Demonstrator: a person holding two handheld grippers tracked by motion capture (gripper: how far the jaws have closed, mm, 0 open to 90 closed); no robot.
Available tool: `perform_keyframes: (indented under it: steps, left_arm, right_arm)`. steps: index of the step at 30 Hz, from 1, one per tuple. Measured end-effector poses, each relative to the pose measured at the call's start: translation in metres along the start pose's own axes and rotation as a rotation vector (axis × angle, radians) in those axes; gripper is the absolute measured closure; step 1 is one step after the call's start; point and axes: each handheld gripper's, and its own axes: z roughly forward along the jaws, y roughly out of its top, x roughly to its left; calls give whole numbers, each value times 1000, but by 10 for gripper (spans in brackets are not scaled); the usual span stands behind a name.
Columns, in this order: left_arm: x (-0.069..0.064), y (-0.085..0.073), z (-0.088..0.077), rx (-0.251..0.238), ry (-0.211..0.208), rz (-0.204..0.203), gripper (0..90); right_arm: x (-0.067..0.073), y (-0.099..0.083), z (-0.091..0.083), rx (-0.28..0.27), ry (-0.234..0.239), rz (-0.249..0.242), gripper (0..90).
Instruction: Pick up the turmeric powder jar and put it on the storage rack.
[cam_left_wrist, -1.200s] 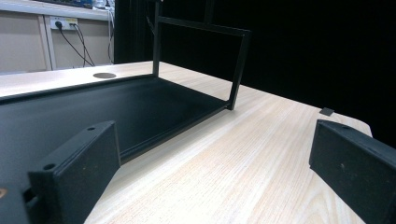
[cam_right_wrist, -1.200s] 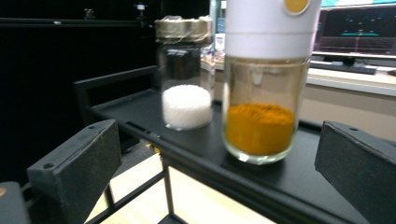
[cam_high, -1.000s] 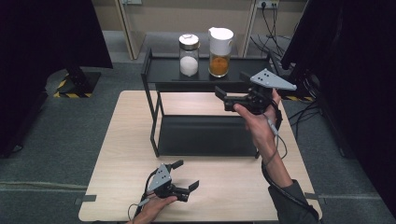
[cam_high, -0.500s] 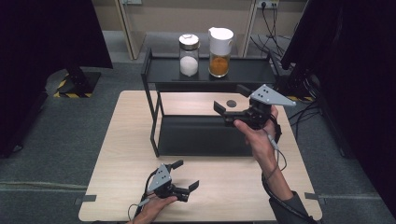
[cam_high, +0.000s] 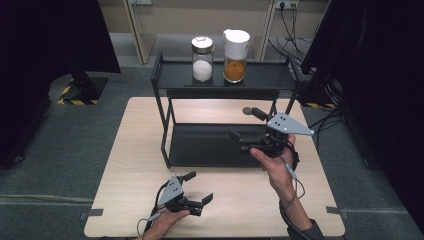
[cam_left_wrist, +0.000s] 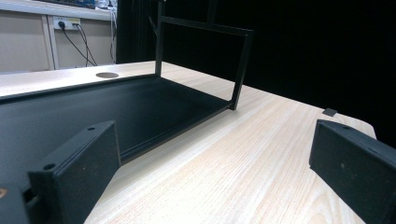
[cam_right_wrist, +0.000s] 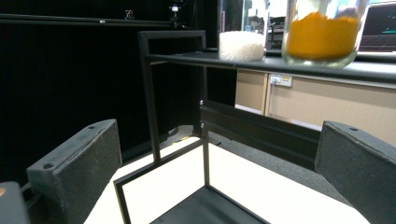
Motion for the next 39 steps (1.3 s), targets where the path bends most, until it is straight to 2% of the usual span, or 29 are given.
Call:
perform_keyframes:
  steps: [21,39]
  left_arm:
    - [-1,-1,0,-1,7,-2,13]
    - [0,-1,0,-4,13,-4,14]
  right_arm:
    - [10,-54,-16,12,8,20,7]
    - [18,-92,-24,42,22,30,7]
